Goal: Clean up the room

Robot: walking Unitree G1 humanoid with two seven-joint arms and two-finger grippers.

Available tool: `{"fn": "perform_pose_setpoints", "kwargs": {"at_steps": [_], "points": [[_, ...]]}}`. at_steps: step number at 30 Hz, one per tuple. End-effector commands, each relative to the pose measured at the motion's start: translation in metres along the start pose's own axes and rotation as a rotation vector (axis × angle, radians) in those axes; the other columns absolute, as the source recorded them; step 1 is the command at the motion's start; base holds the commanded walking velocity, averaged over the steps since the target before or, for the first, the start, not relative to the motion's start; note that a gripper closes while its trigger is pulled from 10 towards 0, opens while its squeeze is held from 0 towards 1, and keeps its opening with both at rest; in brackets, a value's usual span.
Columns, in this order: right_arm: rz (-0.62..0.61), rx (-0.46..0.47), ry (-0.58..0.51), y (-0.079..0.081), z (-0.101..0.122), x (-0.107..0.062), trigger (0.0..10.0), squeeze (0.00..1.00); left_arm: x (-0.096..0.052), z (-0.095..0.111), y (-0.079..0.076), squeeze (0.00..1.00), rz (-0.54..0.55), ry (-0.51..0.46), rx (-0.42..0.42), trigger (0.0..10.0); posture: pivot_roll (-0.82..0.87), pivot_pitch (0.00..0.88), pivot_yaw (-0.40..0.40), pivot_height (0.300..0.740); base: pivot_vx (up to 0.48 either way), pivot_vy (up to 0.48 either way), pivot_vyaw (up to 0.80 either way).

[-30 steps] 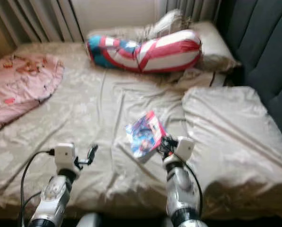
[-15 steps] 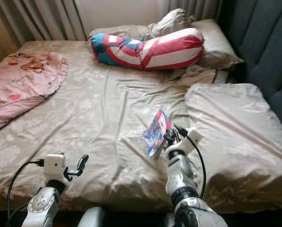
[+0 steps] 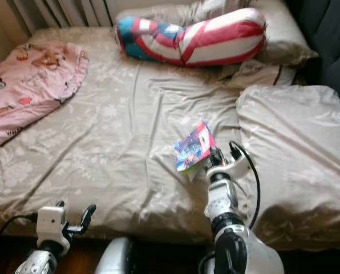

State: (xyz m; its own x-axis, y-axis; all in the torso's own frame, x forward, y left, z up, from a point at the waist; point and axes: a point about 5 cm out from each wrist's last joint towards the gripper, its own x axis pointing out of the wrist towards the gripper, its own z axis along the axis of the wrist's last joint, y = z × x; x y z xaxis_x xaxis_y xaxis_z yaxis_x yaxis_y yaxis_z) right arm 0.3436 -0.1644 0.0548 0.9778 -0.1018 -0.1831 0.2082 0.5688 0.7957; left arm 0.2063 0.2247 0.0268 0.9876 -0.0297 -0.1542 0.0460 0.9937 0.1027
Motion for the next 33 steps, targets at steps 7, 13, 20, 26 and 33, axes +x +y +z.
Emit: {"fn": "perform_pose_setpoints", "kwargs": {"at_steps": [7, 13, 20, 26, 33], "points": [[-0.102, 0.006, 0.028, -0.025, -0.01, -0.012, 10.0, 0.0, -0.02, -0.001, 0.004, 0.0, -0.008, 0.043, 0.018, 10.0, 0.18, 0.296, 0.078, 0.642, 0.0, 0.0, 0.0], [-0.134, 0.01, 0.027, -0.032, -0.011, -0.015, 10.0, 0.0, -0.022, 0.001, 0.003, 0.0, -0.016, 0.063, 0.017, 10.0, 0.18, 0.298, 0.085, 0.642, 0.0, 0.0, 0.0], [-0.137, 0.005, 0.018, -0.032, -0.007, -0.014, 10.0, 0.0, -0.022, 0.005, 0.001, 0.0, -0.022, 0.073, 0.014, 10.0, 0.17, 0.294, 0.085, 0.642, 0.0, 0.0, 0.0], [-0.142, -0.001, 0.016, -0.034, -0.005, -0.014, 10.0, 1.0, -0.021, 0.007, 0.0, 0.0, -0.024, 0.081, 0.011, 10.0, 0.17, 0.293, 0.085, 0.642, 0.0, 0.0, 0.0], [-0.169, -0.006, 0.013, -0.039, -0.006, -0.017, 10.0, 1.0, -0.016, 0.006, 0.0, 0.0, -0.027, 0.083, 0.007, 10.0, 0.16, 0.285, 0.084, 0.642, 0.0, 0.0, 0.0]]}}
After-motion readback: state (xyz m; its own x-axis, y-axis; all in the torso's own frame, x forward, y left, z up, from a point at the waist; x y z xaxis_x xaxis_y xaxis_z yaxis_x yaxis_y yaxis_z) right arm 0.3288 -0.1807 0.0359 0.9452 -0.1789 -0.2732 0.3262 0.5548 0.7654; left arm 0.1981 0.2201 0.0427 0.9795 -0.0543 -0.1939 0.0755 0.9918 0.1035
